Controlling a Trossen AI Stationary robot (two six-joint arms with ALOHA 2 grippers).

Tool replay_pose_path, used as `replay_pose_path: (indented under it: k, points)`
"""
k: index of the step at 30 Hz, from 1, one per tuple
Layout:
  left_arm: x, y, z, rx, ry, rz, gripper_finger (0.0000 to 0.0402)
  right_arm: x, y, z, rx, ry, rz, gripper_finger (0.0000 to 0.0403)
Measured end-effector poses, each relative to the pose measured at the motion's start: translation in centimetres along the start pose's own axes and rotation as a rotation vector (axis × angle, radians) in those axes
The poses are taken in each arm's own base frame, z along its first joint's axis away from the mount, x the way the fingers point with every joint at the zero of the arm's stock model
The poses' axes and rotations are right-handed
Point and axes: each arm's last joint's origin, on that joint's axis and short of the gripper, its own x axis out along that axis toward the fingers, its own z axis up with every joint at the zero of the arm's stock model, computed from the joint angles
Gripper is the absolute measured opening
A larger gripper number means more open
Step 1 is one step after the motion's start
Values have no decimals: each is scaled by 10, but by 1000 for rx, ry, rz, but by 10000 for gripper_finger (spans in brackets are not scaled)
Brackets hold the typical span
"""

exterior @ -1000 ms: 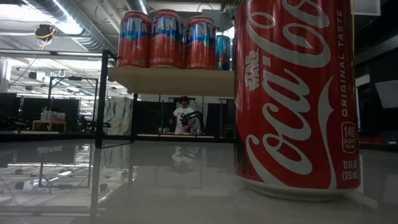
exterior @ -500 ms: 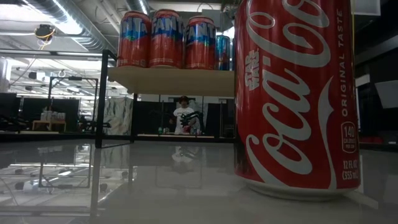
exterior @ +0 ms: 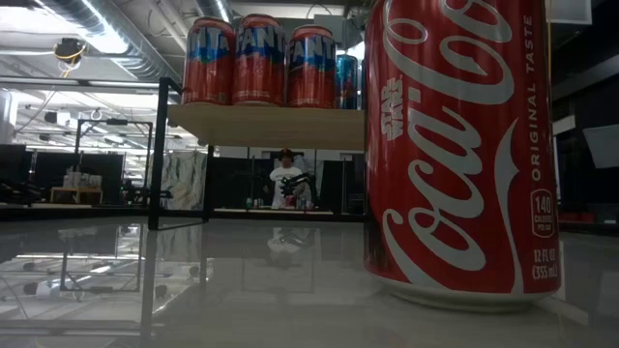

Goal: Place canned beverage on shelf
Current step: Put the red soda can on the shelf aligned with the blue soda can

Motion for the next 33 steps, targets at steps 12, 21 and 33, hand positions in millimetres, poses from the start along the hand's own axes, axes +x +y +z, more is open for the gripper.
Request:
replay_pose_path:
  k: [12, 21, 33]
  points:
    - [0, -4, 4, -43, -34, -36, 352, 2, 58, -38, 62, -118, -199, 358]
    - [0, -5, 5, -56, -42, -48, 352, 40, 73, -61, 139, -82, -265, 358]
    - [0, -5, 5, -53, -43, -48, 352, 66, 70, -69, 133, -143, -394, 358]
